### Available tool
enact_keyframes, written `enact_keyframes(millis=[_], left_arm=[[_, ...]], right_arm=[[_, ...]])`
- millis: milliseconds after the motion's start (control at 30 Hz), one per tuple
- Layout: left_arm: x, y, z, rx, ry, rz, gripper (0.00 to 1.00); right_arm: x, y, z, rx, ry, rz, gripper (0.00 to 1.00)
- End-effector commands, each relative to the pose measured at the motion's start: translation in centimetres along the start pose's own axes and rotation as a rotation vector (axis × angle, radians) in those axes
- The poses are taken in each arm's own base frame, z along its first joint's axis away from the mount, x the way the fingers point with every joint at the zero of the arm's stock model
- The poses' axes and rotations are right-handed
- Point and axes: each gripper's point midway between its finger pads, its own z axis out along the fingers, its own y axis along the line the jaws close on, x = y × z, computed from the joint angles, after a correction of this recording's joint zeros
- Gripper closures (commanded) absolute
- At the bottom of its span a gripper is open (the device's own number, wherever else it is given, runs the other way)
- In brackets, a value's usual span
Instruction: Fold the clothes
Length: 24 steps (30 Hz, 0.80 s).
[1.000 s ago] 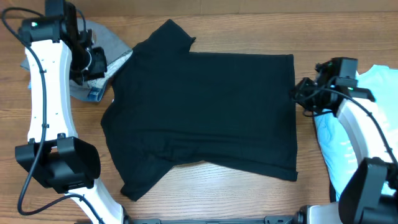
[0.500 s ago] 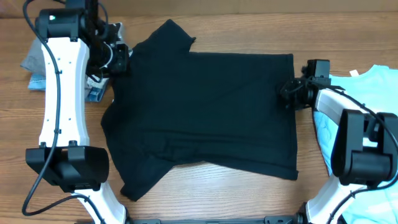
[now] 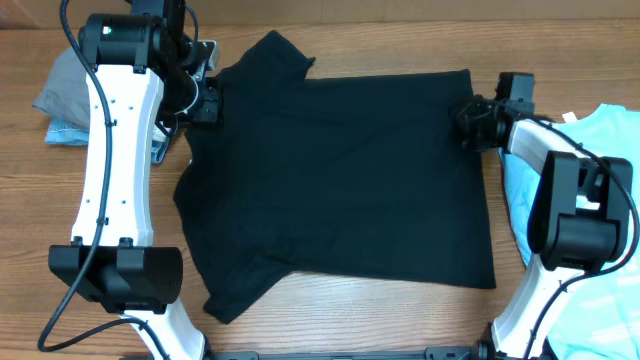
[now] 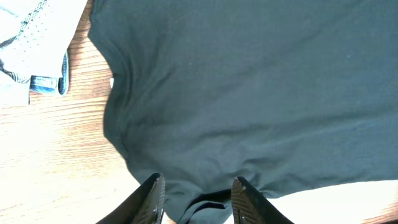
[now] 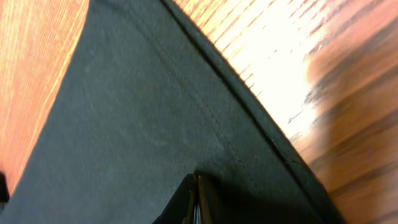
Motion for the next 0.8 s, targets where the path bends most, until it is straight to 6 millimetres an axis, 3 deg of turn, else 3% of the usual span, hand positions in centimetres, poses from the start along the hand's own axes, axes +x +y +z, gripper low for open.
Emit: enact_keyframes(millis=[0, 100, 133, 300, 433, 567, 667, 700, 767], left_arm=[[-0.1, 0.2, -0.9, -0.018, -0.031, -0.001, 0.58], [-0.3, 0.3, -0.8, -0.021, -0.037, 0.001, 0.53], [-0.2, 0.3, -0.8, -0.021, -0.034, 0.0, 0.52], [1.4, 0.2, 0.3, -0.014, 0.042, -0.016, 0.55], [2.7, 1.1, 1.5, -0.056, 0.107, -0.076, 0.54], [3.4, 2.2, 4.6, -0.097, 0.154, -0.126, 0.58], [3.7, 3.0, 8.2, -0.122, 0.165, -0.169, 0.64], [3.7, 3.2, 9.4, -0.123, 0.159, -0.174, 0.69], [3.4, 3.6, 12.4, -0.12, 0.123, -0.176, 0.9]], right_arm=[[-1.3, -2.8, 0.3, 0.036, 0.051, -0.076, 0.91], [-2.1, -1.1, -2.2, -0.038, 0.112, -0.137, 0.64], [-2.4, -0.4, -3.1, -0.072, 0.125, -0.161, 0.61], [-3.9, 3.5, -9.9, -0.216, 0.095, -0.249, 0.56], [-4.6, 6.6, -16.7, -0.263, -0.004, -0.301, 0.54], [-3.7, 9.0, -22.8, -0.305, -0.075, -0.343, 0.49], [-2.3, 10.0, -25.9, -0.322, -0.091, -0.359, 0.47], [-1.8, 10.1, -26.6, -0.324, -0.09, -0.362, 0.46], [-0.6, 10.3, -27.7, -0.322, -0.075, -0.363, 0.46]])
